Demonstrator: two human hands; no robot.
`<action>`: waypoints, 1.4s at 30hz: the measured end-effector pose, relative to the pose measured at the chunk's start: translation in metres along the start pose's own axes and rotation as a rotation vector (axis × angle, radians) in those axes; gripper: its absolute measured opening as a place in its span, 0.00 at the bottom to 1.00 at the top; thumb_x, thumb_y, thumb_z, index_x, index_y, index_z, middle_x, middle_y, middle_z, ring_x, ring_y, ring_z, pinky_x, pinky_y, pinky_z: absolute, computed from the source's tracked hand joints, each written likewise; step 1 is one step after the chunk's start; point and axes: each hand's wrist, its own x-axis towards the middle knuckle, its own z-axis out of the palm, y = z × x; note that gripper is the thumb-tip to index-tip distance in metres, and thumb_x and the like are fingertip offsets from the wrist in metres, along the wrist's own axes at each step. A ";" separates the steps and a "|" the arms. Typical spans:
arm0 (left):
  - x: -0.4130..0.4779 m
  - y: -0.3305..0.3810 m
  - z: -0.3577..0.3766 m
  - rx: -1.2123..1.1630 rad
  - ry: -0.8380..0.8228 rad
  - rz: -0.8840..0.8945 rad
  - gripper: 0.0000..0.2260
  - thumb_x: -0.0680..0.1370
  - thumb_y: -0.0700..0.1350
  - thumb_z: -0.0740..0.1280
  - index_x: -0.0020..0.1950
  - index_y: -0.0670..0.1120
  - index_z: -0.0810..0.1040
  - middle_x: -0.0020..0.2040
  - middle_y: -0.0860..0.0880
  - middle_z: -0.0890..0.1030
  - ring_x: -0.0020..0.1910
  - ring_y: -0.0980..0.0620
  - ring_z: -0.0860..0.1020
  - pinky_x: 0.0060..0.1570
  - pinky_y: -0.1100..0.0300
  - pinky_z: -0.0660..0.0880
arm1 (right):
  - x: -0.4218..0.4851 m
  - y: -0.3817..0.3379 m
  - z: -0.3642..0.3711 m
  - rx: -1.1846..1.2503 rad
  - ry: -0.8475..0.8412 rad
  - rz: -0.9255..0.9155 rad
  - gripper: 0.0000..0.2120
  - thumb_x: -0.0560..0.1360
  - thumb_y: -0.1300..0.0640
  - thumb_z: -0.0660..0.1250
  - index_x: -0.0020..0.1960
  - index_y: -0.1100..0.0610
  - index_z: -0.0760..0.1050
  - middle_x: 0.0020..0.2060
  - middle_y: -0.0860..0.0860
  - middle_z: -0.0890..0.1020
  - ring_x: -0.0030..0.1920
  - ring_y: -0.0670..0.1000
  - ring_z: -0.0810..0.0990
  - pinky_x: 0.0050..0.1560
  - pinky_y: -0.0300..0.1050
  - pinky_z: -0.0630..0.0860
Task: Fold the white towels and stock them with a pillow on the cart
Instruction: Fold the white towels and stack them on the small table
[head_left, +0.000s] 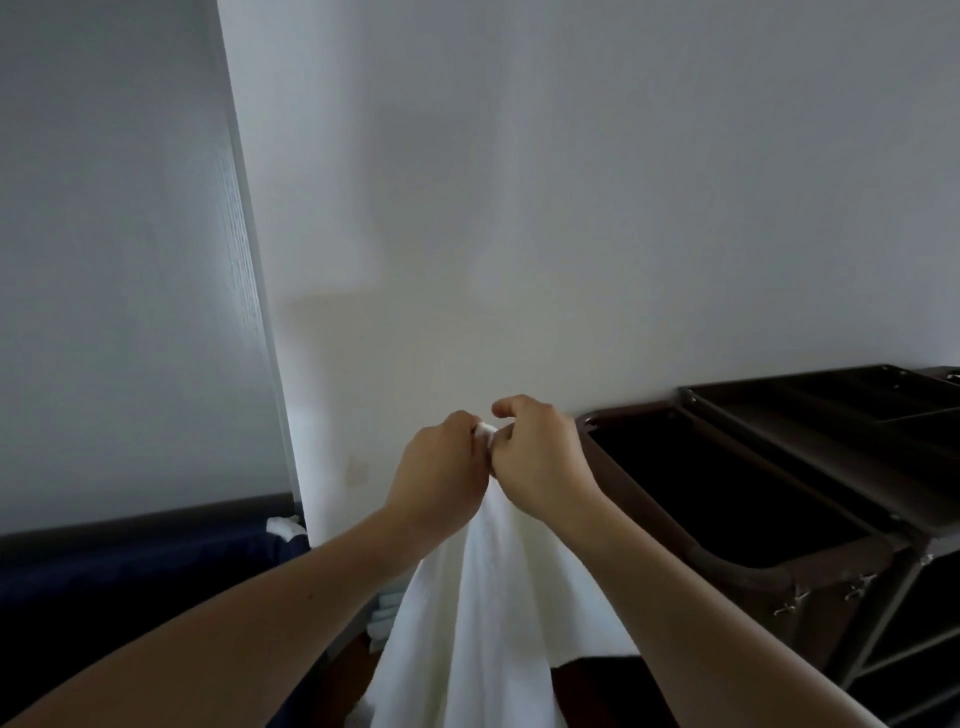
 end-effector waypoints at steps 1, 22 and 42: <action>-0.003 0.001 0.000 0.019 -0.019 0.021 0.10 0.82 0.44 0.57 0.41 0.50 0.71 0.33 0.56 0.74 0.32 0.55 0.74 0.29 0.64 0.64 | 0.000 0.000 -0.001 0.027 -0.029 0.024 0.21 0.78 0.61 0.60 0.71 0.58 0.72 0.58 0.58 0.82 0.58 0.56 0.81 0.60 0.51 0.78; 0.011 -0.025 -0.024 -0.144 0.055 0.010 0.10 0.78 0.47 0.71 0.58 0.47 0.81 0.45 0.55 0.82 0.46 0.55 0.81 0.47 0.66 0.74 | -0.008 0.039 -0.009 0.265 -0.135 -0.049 0.23 0.76 0.57 0.64 0.71 0.50 0.71 0.56 0.43 0.83 0.60 0.45 0.78 0.66 0.48 0.72; 0.094 -0.060 -0.114 -0.319 0.344 -0.117 0.08 0.76 0.45 0.73 0.55 0.48 0.83 0.45 0.52 0.82 0.43 0.59 0.80 0.39 0.70 0.70 | -0.028 0.120 -0.055 -0.558 -0.243 -0.218 0.13 0.77 0.32 0.58 0.42 0.39 0.73 0.38 0.37 0.78 0.39 0.35 0.77 0.36 0.31 0.67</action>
